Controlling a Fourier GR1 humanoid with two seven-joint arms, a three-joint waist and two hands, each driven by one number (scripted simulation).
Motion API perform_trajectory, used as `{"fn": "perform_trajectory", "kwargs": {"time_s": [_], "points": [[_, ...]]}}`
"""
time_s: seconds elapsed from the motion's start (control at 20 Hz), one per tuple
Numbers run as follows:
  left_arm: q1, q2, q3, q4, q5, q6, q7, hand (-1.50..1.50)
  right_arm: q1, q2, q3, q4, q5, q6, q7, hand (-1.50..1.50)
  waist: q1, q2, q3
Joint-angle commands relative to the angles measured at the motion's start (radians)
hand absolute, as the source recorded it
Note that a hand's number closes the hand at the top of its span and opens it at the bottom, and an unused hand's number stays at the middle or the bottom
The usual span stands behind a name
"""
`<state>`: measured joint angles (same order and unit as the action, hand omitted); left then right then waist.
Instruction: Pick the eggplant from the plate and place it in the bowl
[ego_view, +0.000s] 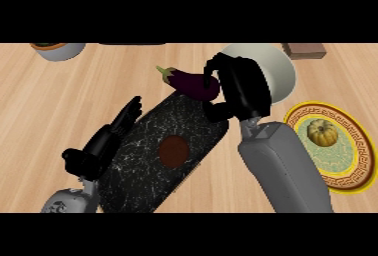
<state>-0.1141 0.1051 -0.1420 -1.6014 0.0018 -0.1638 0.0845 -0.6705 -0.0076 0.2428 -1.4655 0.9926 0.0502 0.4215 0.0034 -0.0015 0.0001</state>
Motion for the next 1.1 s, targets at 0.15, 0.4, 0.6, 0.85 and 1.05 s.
{"fn": "perform_trajectory", "kwargs": {"time_s": [0.15,0.4,0.6,0.85,1.05], "points": [[0.002,-0.027,-0.015,0.012,-0.03,0.009,-0.009,0.0,-0.087,-0.055,-0.115,0.107,0.032,-0.003,0.009,1.5,0.001,0.002,0.0],[-0.057,-0.015,0.024,0.084,-0.019,-0.008,-0.044,0.0,-0.13,-0.134,-0.167,0.315,0.115,-0.197,-0.111,1.5,0.005,0.009,-0.001],[0.002,-0.02,-0.018,-0.011,-0.029,-0.012,-0.002,0.0,-0.205,-0.207,-0.263,0.516,0.102,-0.316,-0.22,1.5,0.021,0.01,0.0],[-0.021,-0.021,0.013,0.043,-0.015,-0.02,-0.037,0.0,-0.267,-0.212,-0.263,0.704,0.086,-0.169,-0.222,1.5,0.021,0.011,-0.001],[-0.053,-0.021,0.019,0.006,-0.007,-0.016,0.025,0.0,-0.255,-0.252,-0.352,0.823,-0.03,-0.05,-0.299,1.5,0.021,0.012,0.001]]}}
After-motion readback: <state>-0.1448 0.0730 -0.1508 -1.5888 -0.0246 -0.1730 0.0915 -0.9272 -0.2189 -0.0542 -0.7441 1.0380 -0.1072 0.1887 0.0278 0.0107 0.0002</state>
